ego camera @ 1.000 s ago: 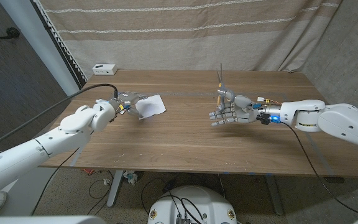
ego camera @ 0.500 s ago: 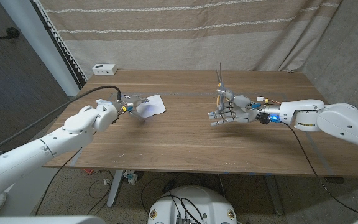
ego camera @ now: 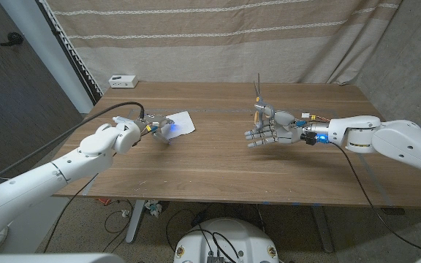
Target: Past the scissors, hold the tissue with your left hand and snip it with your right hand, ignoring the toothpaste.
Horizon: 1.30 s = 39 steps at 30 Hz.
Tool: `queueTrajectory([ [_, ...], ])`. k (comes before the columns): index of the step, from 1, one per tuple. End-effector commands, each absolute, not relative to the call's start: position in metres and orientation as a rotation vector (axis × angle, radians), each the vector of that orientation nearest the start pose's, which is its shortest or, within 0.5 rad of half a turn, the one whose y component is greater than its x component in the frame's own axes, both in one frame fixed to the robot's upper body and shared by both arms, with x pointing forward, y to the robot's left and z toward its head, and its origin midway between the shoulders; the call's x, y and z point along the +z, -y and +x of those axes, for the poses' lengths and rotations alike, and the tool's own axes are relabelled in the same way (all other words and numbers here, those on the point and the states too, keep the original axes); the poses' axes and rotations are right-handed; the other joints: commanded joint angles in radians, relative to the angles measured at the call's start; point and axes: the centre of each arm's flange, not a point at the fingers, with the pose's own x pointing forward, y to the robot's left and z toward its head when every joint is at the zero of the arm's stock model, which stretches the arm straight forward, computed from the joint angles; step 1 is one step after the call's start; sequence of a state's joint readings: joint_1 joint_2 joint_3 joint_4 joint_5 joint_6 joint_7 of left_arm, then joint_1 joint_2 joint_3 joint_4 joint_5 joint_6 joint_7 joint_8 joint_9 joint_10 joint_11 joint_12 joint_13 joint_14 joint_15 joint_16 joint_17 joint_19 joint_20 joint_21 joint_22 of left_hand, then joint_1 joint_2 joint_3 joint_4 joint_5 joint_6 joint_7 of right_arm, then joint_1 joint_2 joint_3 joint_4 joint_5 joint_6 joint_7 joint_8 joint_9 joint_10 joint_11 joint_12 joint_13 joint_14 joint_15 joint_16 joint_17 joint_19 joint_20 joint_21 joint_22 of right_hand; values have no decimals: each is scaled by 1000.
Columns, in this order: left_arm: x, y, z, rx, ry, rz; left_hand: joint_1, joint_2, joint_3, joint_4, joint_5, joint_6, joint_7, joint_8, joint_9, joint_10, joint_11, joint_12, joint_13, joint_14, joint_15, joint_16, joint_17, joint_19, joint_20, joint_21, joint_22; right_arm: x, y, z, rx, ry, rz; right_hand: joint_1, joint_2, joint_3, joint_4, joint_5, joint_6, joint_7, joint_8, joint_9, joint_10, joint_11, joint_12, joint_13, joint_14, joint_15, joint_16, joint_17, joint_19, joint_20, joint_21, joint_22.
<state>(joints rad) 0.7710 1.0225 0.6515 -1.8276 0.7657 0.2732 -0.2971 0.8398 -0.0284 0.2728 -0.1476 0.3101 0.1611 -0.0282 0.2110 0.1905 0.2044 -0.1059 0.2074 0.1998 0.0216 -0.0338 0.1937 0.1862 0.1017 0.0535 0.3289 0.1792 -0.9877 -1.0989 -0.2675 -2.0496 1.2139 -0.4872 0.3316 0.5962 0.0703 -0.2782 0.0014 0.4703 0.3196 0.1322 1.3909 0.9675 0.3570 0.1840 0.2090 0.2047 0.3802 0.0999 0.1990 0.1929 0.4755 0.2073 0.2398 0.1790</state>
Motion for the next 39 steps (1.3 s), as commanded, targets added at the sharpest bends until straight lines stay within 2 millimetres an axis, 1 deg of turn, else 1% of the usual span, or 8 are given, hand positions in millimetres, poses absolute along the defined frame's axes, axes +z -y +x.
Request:
queueTrajectory([
  [1,-13,-294,603,-41,241,1883,9,4,8,1,-2,15,-13,3,1,7,-34,8,1,4,4,3,0,9,3,-7,3,1,233,500,891,24,-133,-1,4,-2,-4,5,1,0,5,0,-3,-4,2,3,1,-1,0,3,8,3,-7,4],
  [5,-13,-296,606,-51,188,1887,3,1,7,3,-8,72,-25,20,1,42,-25,20,1,26,6,10,1,13,3,-12,4,2,233,501,889,21,-132,-1,5,-1,-5,5,0,-1,6,-1,-3,-5,2,3,2,-2,1,3,8,2,-10,4],
  [8,-14,-297,608,-49,170,1885,-7,-5,6,5,-15,151,-40,38,0,122,-51,44,2,72,-7,22,2,33,-1,-16,6,2,233,502,888,22,-131,0,5,-1,-6,5,0,-1,6,-2,-3,-5,2,3,2,-2,0,3,9,4,-10,4],
  [13,-17,-297,608,-57,144,1888,-9,-6,15,3,-23,248,-36,52,0,270,-90,85,6,180,-51,48,5,81,-15,-13,9,3,233,503,888,22,-132,-1,5,-1,-6,5,-2,0,8,1,-4,-5,2,3,2,-2,0,3,10,4,-12,4],
  [15,-19,-297,608,-57,141,1890,-9,-5,18,3,-25,258,-37,52,0,294,-83,91,7,203,-62,54,6,90,-22,-12,10,3,233,504,890,18,-128,0,6,-1,-7,5,0,0,7,-2,-3,-5,2,3,2,-2,1,3,10,3,-13,4],
  [24,-25,-299,603,-46,142,1883,12,7,45,-5,-37,364,-67,70,-1,426,-109,132,26,306,-126,75,11,132,-40,-4,15,3,231,505,895,21,-131,0,7,-1,-8,5,-1,-1,8,-4,-3,-4,3,3,3,-2,1,3,11,4,-17,4],
  [33,-30,-295,598,-37,195,1864,62,26,105,-12,-76,563,-153,115,1,613,-112,179,53,426,-177,87,20,166,-61,-3,16,2,234,502,887,26,-125,-1,8,0,-9,4,1,-2,9,-7,-2,-4,3,3,3,-3,1,3,13,4,-20,4],
  [39,-32,-297,593,0,277,1823,105,40,194,-10,-112,725,-183,144,2,783,-115,218,92,544,-181,95,33,196,-72,-8,15,0,234,502,887,31,-124,-1,9,0,-9,4,5,-1,9,-11,-3,-5,3,3,3,-4,1,3,13,3,-22,4],
])
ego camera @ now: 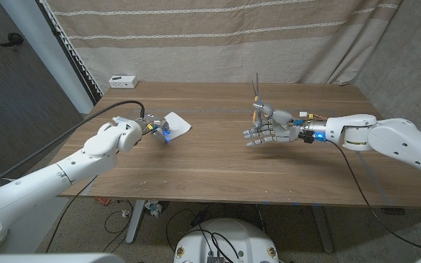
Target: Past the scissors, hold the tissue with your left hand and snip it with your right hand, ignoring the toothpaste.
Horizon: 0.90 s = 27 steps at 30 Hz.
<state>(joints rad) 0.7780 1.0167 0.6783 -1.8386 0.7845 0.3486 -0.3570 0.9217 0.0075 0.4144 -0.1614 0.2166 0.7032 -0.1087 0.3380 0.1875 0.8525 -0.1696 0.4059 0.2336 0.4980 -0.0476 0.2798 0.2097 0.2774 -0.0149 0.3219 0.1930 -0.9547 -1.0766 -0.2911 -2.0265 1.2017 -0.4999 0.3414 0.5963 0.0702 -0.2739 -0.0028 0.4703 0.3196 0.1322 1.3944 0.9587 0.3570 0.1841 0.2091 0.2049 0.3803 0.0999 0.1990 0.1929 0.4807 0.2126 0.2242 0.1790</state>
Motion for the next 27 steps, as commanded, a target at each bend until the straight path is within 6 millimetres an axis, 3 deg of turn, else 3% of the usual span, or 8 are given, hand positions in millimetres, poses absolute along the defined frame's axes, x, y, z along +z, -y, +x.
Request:
queueTrajectory([
  [1,-32,-298,591,11,300,1810,23,9,71,7,-24,212,-100,21,5,157,-51,23,66,86,-169,8,12,27,-5,-2,1,0,234,503,888,29,-121,-1,9,-4,-5,4,4,-1,6,-1,-2,-6,3,3,2,-5,1,3,7,-2,-6,4],
  [5,-32,-304,585,81,421,1735,45,44,175,2,-34,319,-95,47,4,256,-49,52,101,185,-177,3,25,54,-4,-4,3,-2,233,503,887,35,-121,0,10,-4,-6,4,4,0,7,-2,-2,-7,3,3,3,-4,1,3,7,-3,-8,4],
  [6,-32,-305,583,97,454,1715,50,40,206,0,-36,348,-97,58,4,286,-48,66,115,214,-177,-1,29,62,-6,-5,2,-2,233,503,886,35,-118,0,10,-4,-6,4,4,0,8,-1,-1,-7,3,3,3,-5,1,3,7,-2,-8,4],
  [8,-32,-308,581,127,517,1670,57,33,234,-3,-36,383,-91,72,4,298,-47,73,125,239,-179,-6,32,68,-5,-6,2,-3,232,503,884,35,-115,0,10,-3,-7,4,5,-1,9,-1,-1,-7,3,3,3,-6,1,3,7,-3,-9,4],
  [18,-37,-321,567,295,853,1406,51,16,263,1,-33,395,-99,77,4,302,-46,76,137,247,-178,-23,33,83,-1,-5,4,-2,232,502,879,45,-118,0,11,-3,-8,4,3,-2,9,-2,-1,-7,4,3,3,-5,1,3,8,-3,-11,4],
  [27,-41,-330,559,396,1052,1238,48,5,296,3,-27,421,-100,95,13,298,-45,72,146,254,-179,-36,37,101,-12,0,7,-1,231,502,887,53,-113,0,13,-2,-8,4,4,-2,10,-5,-1,-7,4,3,3,-6,1,3,9,-3,-12,5],
])
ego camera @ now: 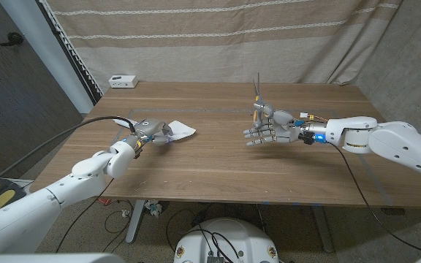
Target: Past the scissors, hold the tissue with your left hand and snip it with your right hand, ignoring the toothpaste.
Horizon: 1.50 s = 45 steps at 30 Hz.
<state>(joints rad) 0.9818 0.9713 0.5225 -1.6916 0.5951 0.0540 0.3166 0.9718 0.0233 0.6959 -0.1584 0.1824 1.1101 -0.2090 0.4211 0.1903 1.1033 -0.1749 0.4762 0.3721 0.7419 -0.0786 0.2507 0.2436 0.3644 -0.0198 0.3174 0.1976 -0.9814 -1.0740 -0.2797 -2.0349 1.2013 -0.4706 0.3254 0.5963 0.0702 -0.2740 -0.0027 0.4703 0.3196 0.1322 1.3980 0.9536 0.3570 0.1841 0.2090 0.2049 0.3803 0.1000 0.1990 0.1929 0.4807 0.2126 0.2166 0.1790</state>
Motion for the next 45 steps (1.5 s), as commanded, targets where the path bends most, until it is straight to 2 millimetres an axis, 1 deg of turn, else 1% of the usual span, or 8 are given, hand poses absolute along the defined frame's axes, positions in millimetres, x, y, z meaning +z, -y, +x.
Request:
queueTrajectory([
  [1,-41,-331,559,397,1060,1228,-1,-12,19,0,8,17,0,16,13,45,-40,-3,4,11,-149,-8,4,15,-9,5,3,-1,231,502,887,54,-112,0,13,-2,-9,4,1,-4,7,2,-1,-8,4,2,2,-6,1,3,9,-3,-5,5],
  [4,-41,-333,559,409,1079,1209,3,-19,34,-3,11,23,0,24,18,45,-39,-7,3,16,-152,-11,6,19,-11,5,4,-1,230,502,887,58,-116,0,14,-2,-9,4,2,-3,7,0,0,-7,4,2,2,-6,1,3,10,-3,-5,5],
  [13,-41,-334,559,419,1093,1154,4,-27,56,-1,16,13,-1,31,24,47,-38,-17,-1,29,-153,-10,14,20,-11,4,5,-2,228,500,888,51,-119,0,15,-1,-10,3,3,-3,7,-3,-1,-7,3,2,2,-5,1,3,10,-2,-7,5],
  [24,-40,-329,566,397,1084,1137,1,-36,68,3,16,11,-1,38,27,50,-38,-24,-2,32,-151,-12,20,19,-11,3,7,-6,225,499,898,32,-114,0,16,-1,-12,2,10,1,2,-19,0,-7,4,2,2,-3,1,3,10,-1,-9,5],
  [26,-39,-328,566,394,1085,1131,7,-38,62,-1,14,12,-1,41,28,55,-38,-23,0,48,-158,0,30,19,-12,3,7,-6,224,499,903,31,-115,0,16,-1,-12,2,12,1,-1,-25,-3,-7,3,2,3,-3,1,3,11,-1,-10,5],
  [30,-37,-327,569,394,1092,1134,10,-39,63,-2,14,12,0,43,29,56,-37,-23,1,51,-157,2,33,19,-12,2,8,-7,223,497,910,28,-124,2,17,0,-14,2,3,3,-8,-36,-14,-5,-2,2,2,-3,0,3,11,1,-11,5],
  [35,-34,-322,572,390,1105,1130,8,-43,71,2,15,12,-1,46,30,58,-37,-25,2,41,-153,-7,34,18,-11,2,9,-6,222,495,918,22,-134,3,17,0,-15,2,1,5,-15,-48,-22,-4,-4,2,0,-3,0,3,11,3,-11,5],
  [45,-28,-313,577,388,1129,1122,4,-46,77,6,15,5,-1,48,31,58,-37,-28,4,41,-152,-9,39,16,-10,1,10,-10,216,492,953,-10,-144,4,17,0,-17,1,-4,7,-15,-50,-29,0,-6,2,-2,-2,-1,3,11,4,-13,5],
])
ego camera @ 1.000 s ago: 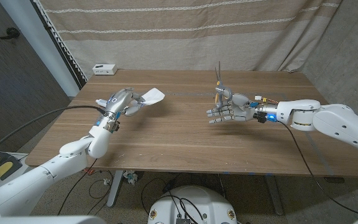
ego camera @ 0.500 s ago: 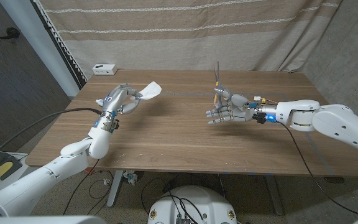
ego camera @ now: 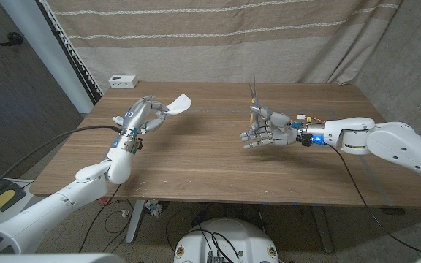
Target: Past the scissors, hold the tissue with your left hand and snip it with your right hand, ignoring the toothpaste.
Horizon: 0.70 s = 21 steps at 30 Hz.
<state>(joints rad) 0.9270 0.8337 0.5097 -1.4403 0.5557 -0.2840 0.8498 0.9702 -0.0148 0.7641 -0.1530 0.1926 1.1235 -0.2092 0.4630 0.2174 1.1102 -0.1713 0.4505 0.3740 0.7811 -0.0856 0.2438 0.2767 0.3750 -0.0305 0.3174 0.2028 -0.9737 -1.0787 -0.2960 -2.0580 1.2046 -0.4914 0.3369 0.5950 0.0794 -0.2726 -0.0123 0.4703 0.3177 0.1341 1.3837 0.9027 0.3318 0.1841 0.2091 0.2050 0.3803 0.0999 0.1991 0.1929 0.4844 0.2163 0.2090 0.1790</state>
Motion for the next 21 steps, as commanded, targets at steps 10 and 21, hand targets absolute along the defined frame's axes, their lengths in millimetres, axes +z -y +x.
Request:
queueTrajectory([
  [10,-20,-303,579,379,1186,1170,-3,-7,20,9,9,-22,-2,6,5,43,-41,-7,6,-1,-143,-9,9,1,7,-1,5,-21,206,490,1009,-94,-182,4,7,-2,-9,1,-3,9,-3,-5,-9,5,-6,1,-3,-4,-1,3,8,0,-6,5],
  [21,-12,-295,583,383,1230,1194,-6,-6,29,12,15,-32,-3,7,8,32,-42,-11,10,-4,-144,-14,12,-1,12,-2,7,-24,203,490,1018,-144,-241,2,6,-3,-9,0,-7,16,-2,-5,-13,10,-6,1,-4,1,-1,3,9,1,-6,5],
])
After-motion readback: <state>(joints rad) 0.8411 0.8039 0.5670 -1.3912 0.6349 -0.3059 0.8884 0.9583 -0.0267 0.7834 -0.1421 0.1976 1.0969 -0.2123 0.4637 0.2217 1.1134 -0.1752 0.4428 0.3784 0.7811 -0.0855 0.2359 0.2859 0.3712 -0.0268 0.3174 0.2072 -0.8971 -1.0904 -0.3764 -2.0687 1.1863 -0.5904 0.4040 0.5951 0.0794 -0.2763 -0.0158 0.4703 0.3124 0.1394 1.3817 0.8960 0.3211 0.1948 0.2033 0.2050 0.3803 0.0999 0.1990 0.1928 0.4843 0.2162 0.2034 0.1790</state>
